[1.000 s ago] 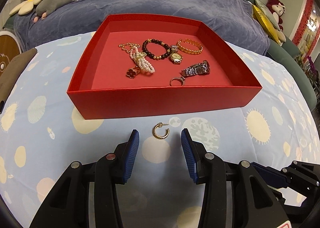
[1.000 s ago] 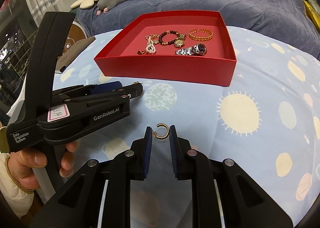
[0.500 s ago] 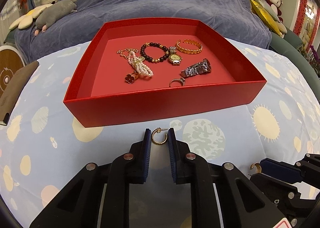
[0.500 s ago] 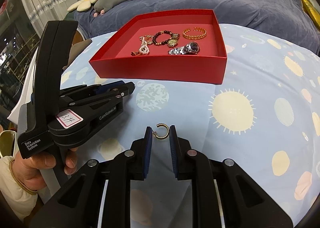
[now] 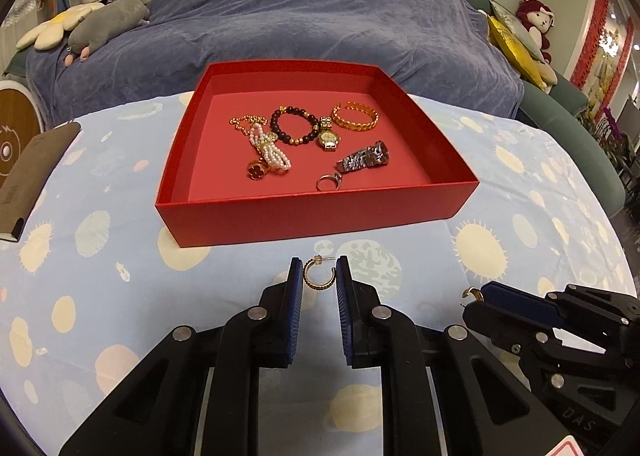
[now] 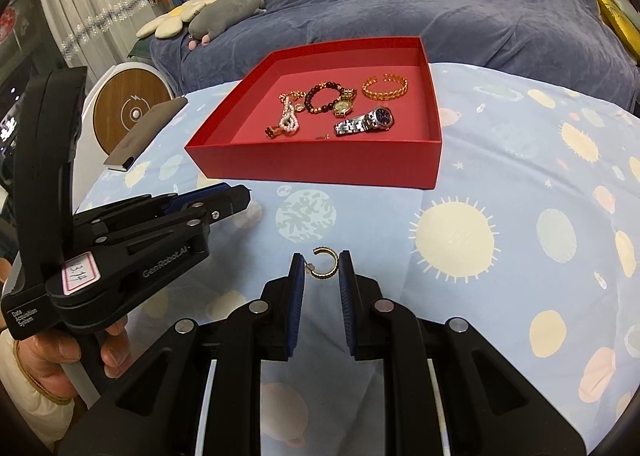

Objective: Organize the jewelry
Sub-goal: 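Carry both gold hoop earrings into the red box and open both grippers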

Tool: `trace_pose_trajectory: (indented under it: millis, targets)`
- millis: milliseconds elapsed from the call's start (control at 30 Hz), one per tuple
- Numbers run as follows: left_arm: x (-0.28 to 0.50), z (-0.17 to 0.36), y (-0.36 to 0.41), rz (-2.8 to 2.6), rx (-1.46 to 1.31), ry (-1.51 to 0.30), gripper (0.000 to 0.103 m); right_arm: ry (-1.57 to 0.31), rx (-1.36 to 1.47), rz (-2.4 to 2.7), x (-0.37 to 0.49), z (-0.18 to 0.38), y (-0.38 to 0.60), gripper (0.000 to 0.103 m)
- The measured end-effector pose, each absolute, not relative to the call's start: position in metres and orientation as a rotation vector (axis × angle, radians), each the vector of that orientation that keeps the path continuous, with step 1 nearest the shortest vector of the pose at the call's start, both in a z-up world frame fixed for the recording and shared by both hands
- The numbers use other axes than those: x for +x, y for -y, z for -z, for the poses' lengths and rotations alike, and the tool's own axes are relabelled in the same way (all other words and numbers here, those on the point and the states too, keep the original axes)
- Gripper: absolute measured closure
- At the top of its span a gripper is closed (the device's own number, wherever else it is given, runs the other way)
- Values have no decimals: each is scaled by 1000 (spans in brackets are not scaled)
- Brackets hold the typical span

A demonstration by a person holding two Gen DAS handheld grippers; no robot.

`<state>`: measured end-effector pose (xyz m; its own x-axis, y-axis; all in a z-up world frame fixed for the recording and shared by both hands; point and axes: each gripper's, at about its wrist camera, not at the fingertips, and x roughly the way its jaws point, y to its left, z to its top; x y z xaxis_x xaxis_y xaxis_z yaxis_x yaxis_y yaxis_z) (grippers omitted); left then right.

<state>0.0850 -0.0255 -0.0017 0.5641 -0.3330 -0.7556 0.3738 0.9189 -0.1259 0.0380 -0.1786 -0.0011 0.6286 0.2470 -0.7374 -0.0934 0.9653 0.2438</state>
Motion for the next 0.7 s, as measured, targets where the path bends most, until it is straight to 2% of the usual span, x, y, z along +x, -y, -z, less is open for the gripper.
trace_pose_trajectory:
  millis: [167, 400, 700]
  targets:
    - [89, -26, 13, 427, 2, -855, 89, -807, 200, -183, 52, -32, 194, 86]
    - [136, -62, 10, 395, 19, -792, 89, -745, 215, -173, 113, -70, 211, 86]
    - [233, -64, 29, 353, 25, -769, 89, -794, 259, -178, 214, -54, 207, 86]
